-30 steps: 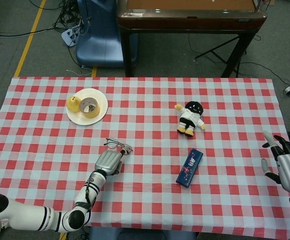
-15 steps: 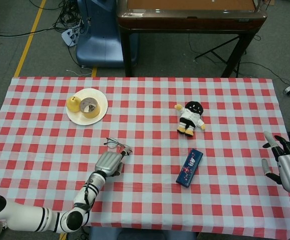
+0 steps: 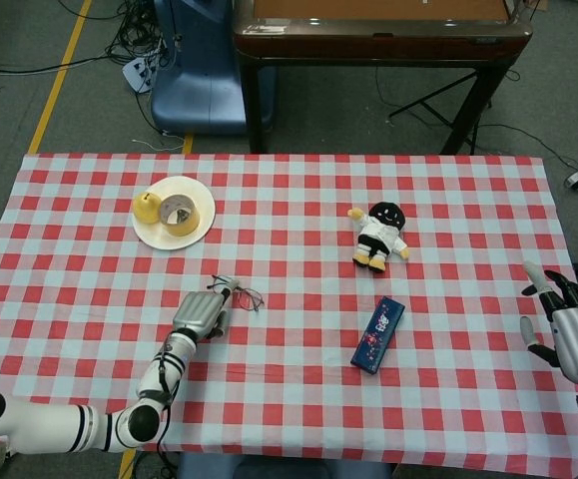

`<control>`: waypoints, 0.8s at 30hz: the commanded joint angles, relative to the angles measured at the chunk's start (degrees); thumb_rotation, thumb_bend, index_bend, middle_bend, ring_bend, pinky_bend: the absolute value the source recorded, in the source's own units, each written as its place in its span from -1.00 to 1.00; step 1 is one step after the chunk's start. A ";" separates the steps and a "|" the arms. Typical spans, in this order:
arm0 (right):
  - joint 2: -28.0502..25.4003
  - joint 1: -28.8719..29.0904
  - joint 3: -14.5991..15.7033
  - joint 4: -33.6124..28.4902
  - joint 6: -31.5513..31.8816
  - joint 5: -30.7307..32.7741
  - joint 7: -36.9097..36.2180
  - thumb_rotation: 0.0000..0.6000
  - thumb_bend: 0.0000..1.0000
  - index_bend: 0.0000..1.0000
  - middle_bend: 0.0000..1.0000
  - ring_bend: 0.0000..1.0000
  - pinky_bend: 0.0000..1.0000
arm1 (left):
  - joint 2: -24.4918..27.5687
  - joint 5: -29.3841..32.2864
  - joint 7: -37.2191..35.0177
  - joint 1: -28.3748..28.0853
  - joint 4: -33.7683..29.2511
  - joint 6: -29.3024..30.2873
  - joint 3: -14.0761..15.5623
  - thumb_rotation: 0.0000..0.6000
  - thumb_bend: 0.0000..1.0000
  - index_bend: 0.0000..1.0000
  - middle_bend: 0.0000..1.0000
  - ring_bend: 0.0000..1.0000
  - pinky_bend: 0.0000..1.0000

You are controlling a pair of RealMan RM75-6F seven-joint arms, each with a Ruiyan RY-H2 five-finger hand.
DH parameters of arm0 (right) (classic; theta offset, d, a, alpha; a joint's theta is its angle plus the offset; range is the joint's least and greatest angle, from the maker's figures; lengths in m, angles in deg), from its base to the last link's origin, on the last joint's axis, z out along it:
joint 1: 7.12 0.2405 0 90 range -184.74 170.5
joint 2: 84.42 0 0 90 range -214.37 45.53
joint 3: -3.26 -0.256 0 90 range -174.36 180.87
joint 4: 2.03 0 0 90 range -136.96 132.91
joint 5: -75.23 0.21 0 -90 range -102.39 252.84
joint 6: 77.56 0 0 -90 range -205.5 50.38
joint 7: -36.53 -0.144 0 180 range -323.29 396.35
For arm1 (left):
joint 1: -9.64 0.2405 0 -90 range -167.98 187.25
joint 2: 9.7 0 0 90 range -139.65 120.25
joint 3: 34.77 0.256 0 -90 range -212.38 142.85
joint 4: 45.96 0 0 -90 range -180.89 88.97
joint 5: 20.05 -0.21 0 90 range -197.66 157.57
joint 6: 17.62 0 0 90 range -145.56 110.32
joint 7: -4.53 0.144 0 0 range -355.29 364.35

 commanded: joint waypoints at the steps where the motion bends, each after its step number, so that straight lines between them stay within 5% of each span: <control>1: -0.05 0.01 -0.02 -0.09 -0.04 0.05 0.10 1.00 -0.11 -1.00 -0.29 -0.74 -0.62 | -0.28 0.33 -0.02 -0.01 0.64 -0.20 0.20 1.00 0.45 -1.00 1.00 1.00 1.00; 11: -0.16 0.01 -0.06 -0.43 0.04 -0.06 0.41 1.00 -0.10 -1.00 -0.29 -0.74 -0.62 | 0.17 -1.13 -0.91 0.47 -0.40 0.13 0.27 1.00 0.45 -1.00 1.00 1.00 1.00; 18: -0.30 -0.10 -0.03 -0.43 0.00 0.12 0.34 1.00 -0.10 -1.00 -0.28 -0.74 -0.62 | 5.13 -7.37 -5.51 3.50 -5.29 3.74 -0.96 1.00 0.43 -1.00 0.99 0.97 0.98; 24: -0.52 0.03 0.23 -0.32 -0.87 0.36 0.26 1.00 -0.10 -1.00 -0.28 -0.74 -0.62 | 9.76 -16.57 -9.37 9.07 -6.66 11.64 0.70 1.00 0.31 -0.99 0.59 0.57 0.77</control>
